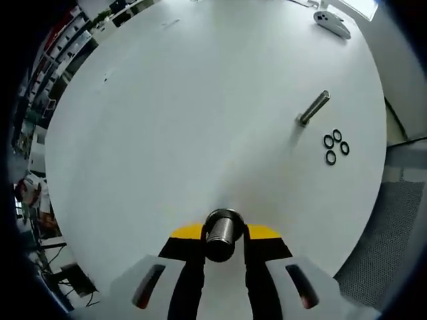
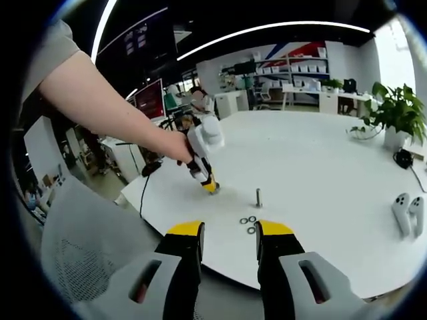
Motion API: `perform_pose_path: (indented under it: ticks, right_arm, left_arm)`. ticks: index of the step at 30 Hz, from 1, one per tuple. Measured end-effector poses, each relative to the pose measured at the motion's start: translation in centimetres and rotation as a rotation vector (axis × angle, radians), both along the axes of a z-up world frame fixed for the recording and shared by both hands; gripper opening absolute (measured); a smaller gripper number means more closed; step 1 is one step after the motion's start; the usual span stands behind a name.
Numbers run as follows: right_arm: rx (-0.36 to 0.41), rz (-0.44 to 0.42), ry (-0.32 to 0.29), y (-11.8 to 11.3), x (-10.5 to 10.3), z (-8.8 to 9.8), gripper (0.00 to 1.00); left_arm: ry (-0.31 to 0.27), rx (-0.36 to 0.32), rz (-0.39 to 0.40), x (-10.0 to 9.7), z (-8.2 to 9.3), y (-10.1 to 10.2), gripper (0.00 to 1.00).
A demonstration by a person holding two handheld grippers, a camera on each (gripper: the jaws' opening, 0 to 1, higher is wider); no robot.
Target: Place the washer onto the threaded stud by aligning its center hole with the stud, sliding it down to the base, and recovering from edge contact or off-axis alignment until the washer reaches the visible bottom stop.
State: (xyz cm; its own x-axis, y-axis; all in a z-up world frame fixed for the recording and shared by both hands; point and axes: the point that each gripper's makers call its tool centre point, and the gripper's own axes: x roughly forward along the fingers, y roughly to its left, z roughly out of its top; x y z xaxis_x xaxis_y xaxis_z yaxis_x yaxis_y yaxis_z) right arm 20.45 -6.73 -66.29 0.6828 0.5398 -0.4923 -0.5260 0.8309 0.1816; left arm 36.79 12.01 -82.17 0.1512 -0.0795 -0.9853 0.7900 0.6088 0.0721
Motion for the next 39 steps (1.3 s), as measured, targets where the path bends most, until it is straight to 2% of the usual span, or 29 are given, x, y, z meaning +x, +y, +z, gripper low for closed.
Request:
perform_pose_path:
  ticks: [4, 7, 12, 15, 22, 28, 33, 39]
  right_arm:
    - [-0.001, 0.001, 0.0, 0.0, 0.0, 0.0, 0.33]
    - [-0.003, 0.004, 0.001, 0.1, 0.0, 0.0, 0.33]
    - [-0.009, 0.004, 0.004, 0.0, 0.0, -0.1, 0.33]
    - [-0.018, 0.006, 0.014, 0.0, -0.1, -0.3, 0.33]
    - [-0.032, -0.001, 0.023, -0.2, -0.1, -0.5, 0.33]
    - [-0.033, -0.009, 0.028, -0.3, -0.1, -0.7, 0.33]
    - [-0.036, 0.005, 0.03, 0.0, -0.2, -0.7, 0.33]
    - [-0.043, -0.012, 0.031, -0.3, -0.1, -0.8, 0.33]
  left_arm:
    - [0.011, 0.004, 0.001, -0.4, -0.2, 0.1, 0.22]
    - [0.004, -0.014, 0.004, -0.5, -0.1, -0.2, 0.28]
    - [-0.04, -0.041, 0.011, -0.2, 0.9, -0.3, 0.32]
    - [-0.087, -0.073, 0.036, 0.4, 1.9, -0.2, 0.35]
    - [-0.154, -0.165, 0.133, 0.5, 4.0, 1.5, 0.33]
    - [-0.207, -0.242, 0.196, -0.7, 6.1, 2.8, 0.35]
    - [-0.269, -0.335, 0.232, -2.3, 8.9, 3.0, 0.35]
    - [-0.317, -0.402, 0.271, -4.1, 10.9, 4.1, 0.35]
